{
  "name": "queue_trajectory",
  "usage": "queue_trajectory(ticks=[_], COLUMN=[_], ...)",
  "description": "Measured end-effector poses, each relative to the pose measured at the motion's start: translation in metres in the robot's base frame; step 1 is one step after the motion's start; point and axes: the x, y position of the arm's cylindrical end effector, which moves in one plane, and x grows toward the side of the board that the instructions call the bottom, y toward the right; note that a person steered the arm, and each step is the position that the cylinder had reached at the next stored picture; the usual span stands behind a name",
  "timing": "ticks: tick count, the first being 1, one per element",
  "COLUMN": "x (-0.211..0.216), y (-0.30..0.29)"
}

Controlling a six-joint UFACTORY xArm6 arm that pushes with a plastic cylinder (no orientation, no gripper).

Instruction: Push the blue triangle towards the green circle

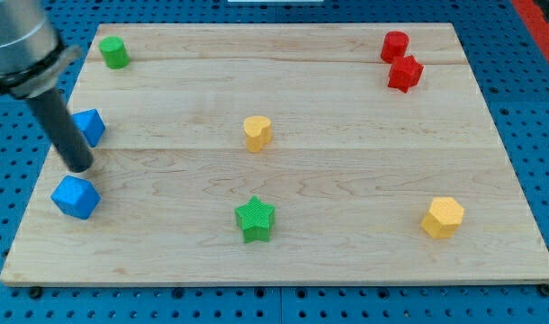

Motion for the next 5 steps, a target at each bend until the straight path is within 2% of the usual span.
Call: queue_trajectory(ticks=[1, 2, 3, 4, 5], x=[-0.058, -0.099, -0.106, -0.108, -0.115], y=[0.010, 0.032, 0.030, -0.031, -0.036])
